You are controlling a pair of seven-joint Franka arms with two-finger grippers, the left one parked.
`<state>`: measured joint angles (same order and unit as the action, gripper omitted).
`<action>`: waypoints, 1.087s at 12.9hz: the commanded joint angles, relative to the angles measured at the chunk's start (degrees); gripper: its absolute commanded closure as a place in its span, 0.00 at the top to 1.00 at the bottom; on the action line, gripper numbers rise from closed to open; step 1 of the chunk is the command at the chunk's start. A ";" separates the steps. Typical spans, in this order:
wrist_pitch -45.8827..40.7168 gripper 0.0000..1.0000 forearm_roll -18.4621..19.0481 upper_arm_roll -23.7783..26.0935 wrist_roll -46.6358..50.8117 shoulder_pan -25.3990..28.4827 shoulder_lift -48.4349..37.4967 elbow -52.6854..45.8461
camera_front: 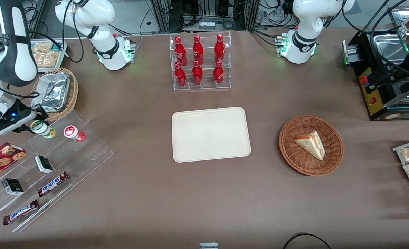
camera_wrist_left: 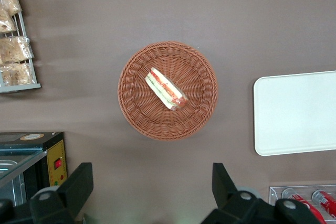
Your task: Place green gum on tray
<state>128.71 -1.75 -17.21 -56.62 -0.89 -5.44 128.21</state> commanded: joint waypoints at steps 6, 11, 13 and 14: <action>-22.45 0.00 -0.19 3.14 29.57 16.94 0.34 -15.71; -21.93 0.00 -0.97 7.80 58.67 29.78 10.51 -24.65; -21.49 0.00 -1.06 9.21 71.76 35.14 17.88 -31.32; -20.79 0.00 -0.98 10.00 79.22 37.95 22.79 -35.62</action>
<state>108.49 -1.88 -7.82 12.60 33.47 7.38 102.82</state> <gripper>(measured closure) 0.410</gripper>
